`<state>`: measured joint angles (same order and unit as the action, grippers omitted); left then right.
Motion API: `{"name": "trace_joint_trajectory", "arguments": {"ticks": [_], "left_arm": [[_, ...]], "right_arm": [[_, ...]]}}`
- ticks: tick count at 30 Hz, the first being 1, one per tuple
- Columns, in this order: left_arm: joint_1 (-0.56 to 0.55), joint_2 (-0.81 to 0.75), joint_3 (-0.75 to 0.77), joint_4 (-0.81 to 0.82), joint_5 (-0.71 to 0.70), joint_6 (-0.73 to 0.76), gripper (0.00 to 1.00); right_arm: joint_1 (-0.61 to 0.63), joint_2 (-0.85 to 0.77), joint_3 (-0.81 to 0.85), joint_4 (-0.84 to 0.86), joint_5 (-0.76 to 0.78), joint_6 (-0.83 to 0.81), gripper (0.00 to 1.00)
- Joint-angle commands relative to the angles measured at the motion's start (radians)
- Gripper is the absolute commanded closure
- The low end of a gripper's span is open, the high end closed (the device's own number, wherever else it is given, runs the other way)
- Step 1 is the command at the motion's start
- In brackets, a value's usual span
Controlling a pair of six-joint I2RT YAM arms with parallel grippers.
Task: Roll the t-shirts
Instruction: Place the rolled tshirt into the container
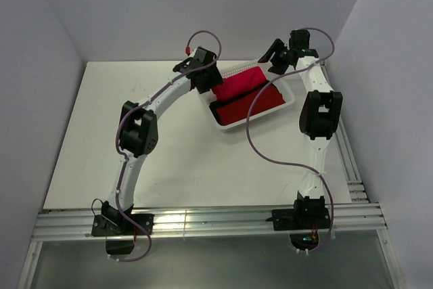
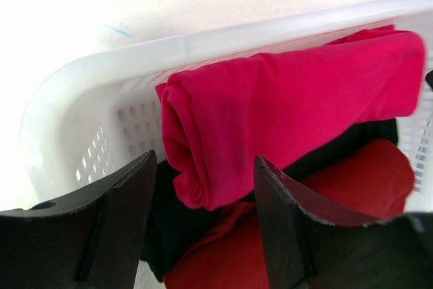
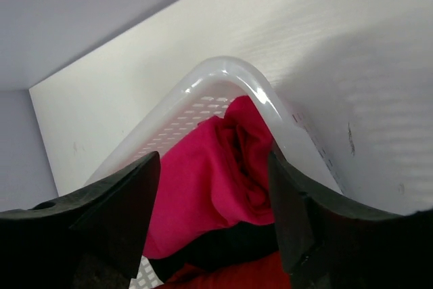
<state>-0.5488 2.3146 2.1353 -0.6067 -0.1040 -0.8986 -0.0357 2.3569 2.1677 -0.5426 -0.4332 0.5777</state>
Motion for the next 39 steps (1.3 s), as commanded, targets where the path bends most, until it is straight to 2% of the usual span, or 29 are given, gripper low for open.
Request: {"name": "trace_joint_trajectory", "arguments": {"ticks": [1, 4, 6, 8, 11, 13, 15, 17, 18, 19, 26, 29, 30, 35, 39], "left_arm": [[0.009, -0.129, 0.014, 0.008, -0.022, 0.035, 0.35], [0.007, -0.17, 0.024, 0.007, -0.029, 0.053, 0.3], [0.009, -0.214, 0.026, -0.002, -0.048, 0.059, 0.16], [0.009, -0.256, 0.008, 0.002, -0.054, 0.067, 0.14], [0.009, -0.386, -0.107, 0.053, -0.065, 0.076, 0.14], [0.009, -0.524, -0.251, 0.093, -0.075, 0.082, 0.13], [0.009, -0.681, -0.412, 0.16, -0.077, 0.093, 0.12], [0.009, -0.78, -0.503, 0.191, -0.083, 0.115, 0.11], [0.009, -0.869, -0.575, 0.191, -0.085, 0.118, 0.09], [0.009, -0.909, -0.609, 0.191, -0.082, 0.124, 0.09], [0.009, -1.251, -0.894, 0.088, -0.134, 0.09, 0.06], [0.009, -1.41, -1.045, 0.105, -0.149, 0.038, 0.06], [0.009, -1.455, -1.09, 0.146, -0.143, 0.027, 0.0], [0.01, -1.746, -1.329, 0.216, -0.141, -0.01, 0.0], [0.009, -1.828, -1.377, 0.173, -0.131, -0.008, 0.0]], "right_arm": [[-0.029, -0.102, 0.092, -0.008, 0.033, -0.012, 0.28], [-0.038, -0.175, 0.081, -0.005, 0.03, -0.006, 0.21], [-0.052, -0.217, 0.045, 0.01, 0.016, -0.001, 0.2], [-0.067, -0.298, -0.003, 0.041, -0.001, 0.005, 0.2], [-0.079, -0.433, -0.152, 0.053, -0.004, -0.002, 0.19], [-0.09, -0.558, -0.231, 0.056, -0.012, -0.004, 0.19], [-0.096, -0.661, -0.376, 0.076, -0.019, -0.003, 0.19], [-0.098, -0.821, -0.527, 0.082, -0.009, 0.01, 0.19], [-0.096, -0.875, -0.581, 0.095, -0.003, 0.016, 0.19], [-0.096, -0.978, -0.638, 0.11, -0.006, 0.028, 0.19], [-0.044, -1.39, -1.058, 0.075, 0.065, 0.074, 0.18], [-0.012, -1.524, -1.159, 0.017, 0.111, 0.085, 0.18], [-0.007, -1.58, -1.18, 0.004, 0.106, 0.065, 0.18], [0.01, -1.737, -1.276, -0.068, 0.07, 0.054, 0.18], [0.008, -1.858, -1.309, -0.112, 0.062, 0.068, 0.17]]}}
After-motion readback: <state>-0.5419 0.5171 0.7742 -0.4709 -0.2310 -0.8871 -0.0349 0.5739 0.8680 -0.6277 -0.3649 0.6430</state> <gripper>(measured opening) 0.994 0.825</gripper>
